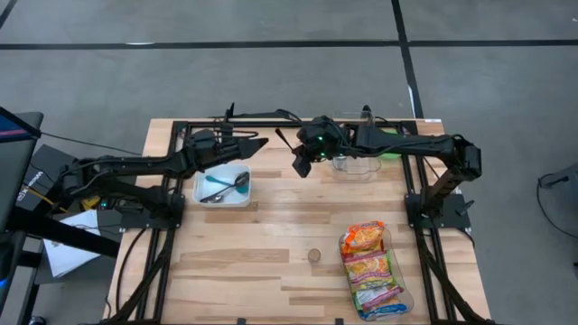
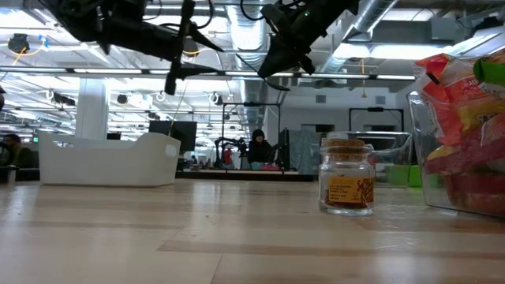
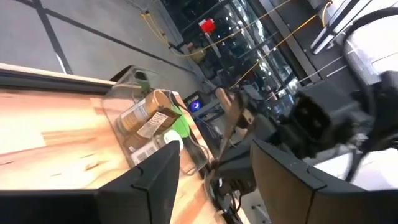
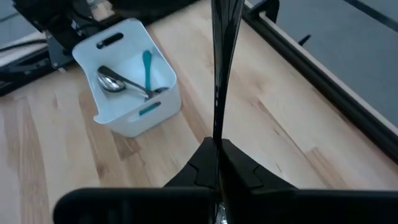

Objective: Pick & Place Food Item
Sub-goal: Put the black spoon into the white bin

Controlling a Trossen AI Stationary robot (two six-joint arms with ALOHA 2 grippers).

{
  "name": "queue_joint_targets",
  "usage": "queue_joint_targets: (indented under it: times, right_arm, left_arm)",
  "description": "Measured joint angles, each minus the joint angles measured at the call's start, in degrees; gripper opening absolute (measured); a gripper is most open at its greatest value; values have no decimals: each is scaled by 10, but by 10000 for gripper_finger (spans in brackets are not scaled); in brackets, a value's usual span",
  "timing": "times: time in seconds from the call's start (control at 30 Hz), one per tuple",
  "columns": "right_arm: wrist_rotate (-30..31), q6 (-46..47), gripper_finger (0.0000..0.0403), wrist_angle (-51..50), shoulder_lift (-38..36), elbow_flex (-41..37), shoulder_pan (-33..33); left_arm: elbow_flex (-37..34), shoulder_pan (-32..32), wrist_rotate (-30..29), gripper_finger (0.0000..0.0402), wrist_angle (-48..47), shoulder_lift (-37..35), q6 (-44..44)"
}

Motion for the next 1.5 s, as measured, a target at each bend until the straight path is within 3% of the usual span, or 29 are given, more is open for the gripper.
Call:
queue_joint_targets:
  times: [0.63, 1.0, 1.23, 1.43, 1.5]
  right_arm:
    - [1, -18, 0, -3, 0, 0, 0]
    - [1, -26, 0, -3, 0, 0, -1]
    - [1, -29, 0, -3, 0, 0, -6]
    - [1, -29, 0, 3, 0, 0, -9]
    - [1, -29, 0, 5, 0, 0, -9]
  left_arm:
    - [83, 0, 6, 185, 70, 129, 8]
    - [84, 0, 5, 170, 103, 144, 8]
    - [84, 0, 5, 126, 102, 144, 22]
    - [83, 0, -2, 20, 98, 144, 43]
    - [83, 0, -8, 10, 97, 144, 50]
